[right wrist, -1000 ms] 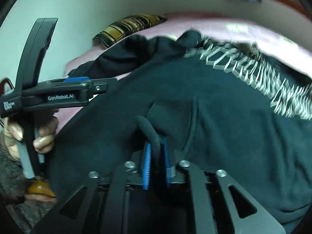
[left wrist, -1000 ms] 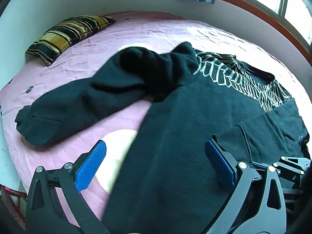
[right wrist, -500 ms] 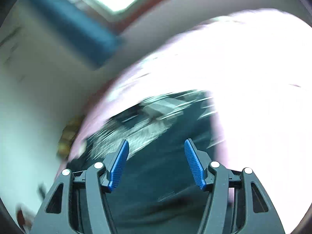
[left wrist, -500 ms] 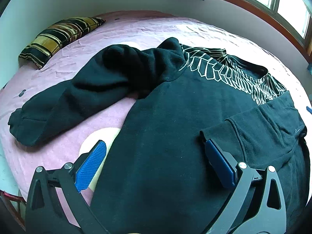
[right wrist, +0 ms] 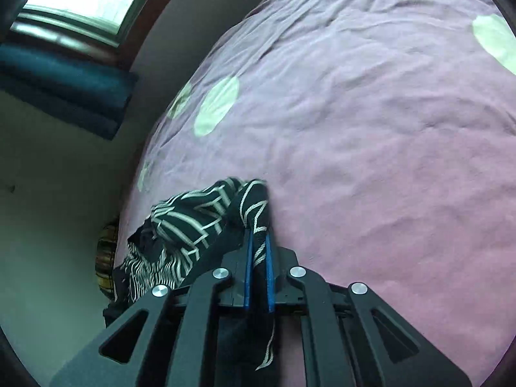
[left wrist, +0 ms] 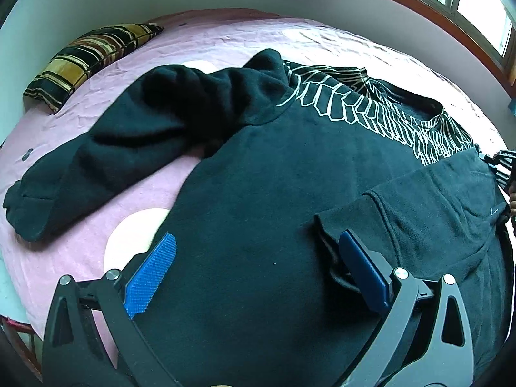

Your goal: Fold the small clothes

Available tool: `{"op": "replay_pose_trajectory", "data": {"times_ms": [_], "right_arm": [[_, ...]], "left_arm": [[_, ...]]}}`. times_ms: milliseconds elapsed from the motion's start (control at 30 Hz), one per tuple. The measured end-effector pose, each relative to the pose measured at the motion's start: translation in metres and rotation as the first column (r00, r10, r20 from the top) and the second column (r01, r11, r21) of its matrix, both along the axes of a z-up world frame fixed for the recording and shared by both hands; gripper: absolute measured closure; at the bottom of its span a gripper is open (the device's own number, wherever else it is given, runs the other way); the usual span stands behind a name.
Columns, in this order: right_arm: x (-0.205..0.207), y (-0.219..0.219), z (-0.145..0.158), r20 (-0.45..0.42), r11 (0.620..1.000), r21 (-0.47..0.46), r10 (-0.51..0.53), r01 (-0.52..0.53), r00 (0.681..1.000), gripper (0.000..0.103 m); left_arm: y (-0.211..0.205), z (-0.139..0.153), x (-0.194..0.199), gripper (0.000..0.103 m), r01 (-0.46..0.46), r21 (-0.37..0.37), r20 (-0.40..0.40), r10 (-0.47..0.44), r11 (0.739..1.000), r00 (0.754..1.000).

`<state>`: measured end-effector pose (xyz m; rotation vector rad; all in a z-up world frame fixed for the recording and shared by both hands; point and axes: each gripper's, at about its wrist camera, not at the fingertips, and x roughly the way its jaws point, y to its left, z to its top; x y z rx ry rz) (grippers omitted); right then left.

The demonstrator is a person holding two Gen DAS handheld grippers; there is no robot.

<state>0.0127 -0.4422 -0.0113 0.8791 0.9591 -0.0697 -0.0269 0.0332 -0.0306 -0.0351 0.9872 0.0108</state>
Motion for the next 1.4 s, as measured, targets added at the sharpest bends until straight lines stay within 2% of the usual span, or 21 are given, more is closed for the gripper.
{"op": "replay_pose_trajectory", "data": {"times_ms": [100,167,267,333,433,567,600,633,700,800,867,1000,1133,1167,1200,1233,1300,1400], "right_arm": [[-0.004,-0.008,-0.016,0.006,0.998,0.057,-0.009,0.009,1.000,0.096],[-0.011,-0.009,-0.014,0.024,0.997,0.081,-0.007,0.005,1.000,0.092],[-0.034,-0.004,-0.002,0.014,0.994,0.105,0.010,-0.011,1.000,0.072],[-0.058,0.003,0.010,0.012,0.995,0.086,0.050,-0.051,0.999,0.049],[-0.092,0.020,0.019,0.007,0.991,0.076,0.107,-0.107,0.994,0.039],[-0.116,0.039,0.017,-0.013,0.981,0.068,0.184,-0.183,0.983,0.039],[-0.119,0.042,0.017,-0.014,0.980,0.039,0.196,-0.195,0.981,0.057],[-0.121,0.045,0.018,-0.035,0.979,-0.013,0.204,-0.205,0.978,0.067],[-0.123,0.039,0.016,-0.045,0.978,-0.038,0.203,-0.204,0.978,0.073],[-0.127,0.022,0.003,-0.011,0.984,0.042,0.175,-0.174,0.985,0.075],[-0.131,0.016,-0.005,0.013,0.984,0.087,0.156,-0.157,0.988,0.075],[-0.132,0.023,0.009,0.010,0.988,0.071,0.138,-0.139,0.990,0.068],[-0.136,0.043,0.052,0.016,0.993,-0.119,0.021,-0.019,1.000,0.065],[-0.136,0.049,0.061,0.043,0.992,-0.129,0.010,-0.004,0.999,0.061],[-0.136,0.058,0.070,0.092,0.994,-0.107,0.007,0.003,0.996,0.050],[-0.134,0.069,0.075,0.128,0.997,-0.075,0.012,-0.003,0.992,0.042],[-0.121,0.098,0.077,0.156,0.998,-0.031,0.054,-0.050,0.986,0.042],[-0.096,0.146,0.058,0.132,0.980,0.008,0.195,-0.198,0.972,0.042]], "left_arm": [[-0.004,0.000,0.002,0.002,0.014,0.000,0.003,-0.014,1.000,1.000],[-0.005,0.000,0.003,0.002,0.021,-0.002,0.004,-0.021,1.000,1.000],[-0.004,-0.001,0.004,0.002,0.022,-0.007,0.003,-0.022,1.000,1.000],[-0.004,-0.003,0.004,0.002,0.022,-0.011,0.000,-0.022,1.000,1.000],[-0.004,-0.006,0.006,0.002,0.021,-0.013,-0.005,-0.021,1.000,1.000],[-0.008,-0.008,0.006,0.002,0.031,-0.021,-0.014,-0.031,0.999,0.999],[-0.010,-0.008,0.005,0.002,0.034,-0.023,-0.016,-0.034,0.999,0.999],[-0.011,-0.008,0.005,0.002,0.035,-0.023,-0.018,-0.036,0.999,0.999],[-0.012,-0.008,0.004,0.002,0.038,-0.026,-0.019,-0.039,0.999,0.999],[-0.011,-0.006,0.001,0.002,0.037,-0.028,-0.006,-0.038,0.999,0.999],[-0.009,-0.005,0.000,0.002,0.038,-0.024,0.000,-0.038,0.999,0.999],[-0.001,-0.004,0.001,0.002,0.020,-0.028,0.003,-0.020,0.999,1.000],[0.008,-0.004,0.000,0.002,0.001,-0.028,0.011,0.000,1.000,1.000],[0.010,-0.005,-0.001,0.002,-0.001,-0.030,0.011,0.002,1.000,1.000],[0.012,-0.005,-0.001,0.002,-0.004,-0.033,0.011,0.004,0.999,1.000],[0.013,-0.006,-0.001,0.002,-0.005,-0.033,0.012,0.006,0.999,1.000],[0.015,-0.008,-0.001,0.002,-0.008,-0.027,0.010,0.009,1.000,1.000],[0.020,-0.010,-0.002,0.002,-0.013,-0.029,0.003,0.013,0.999,1.000]]}}
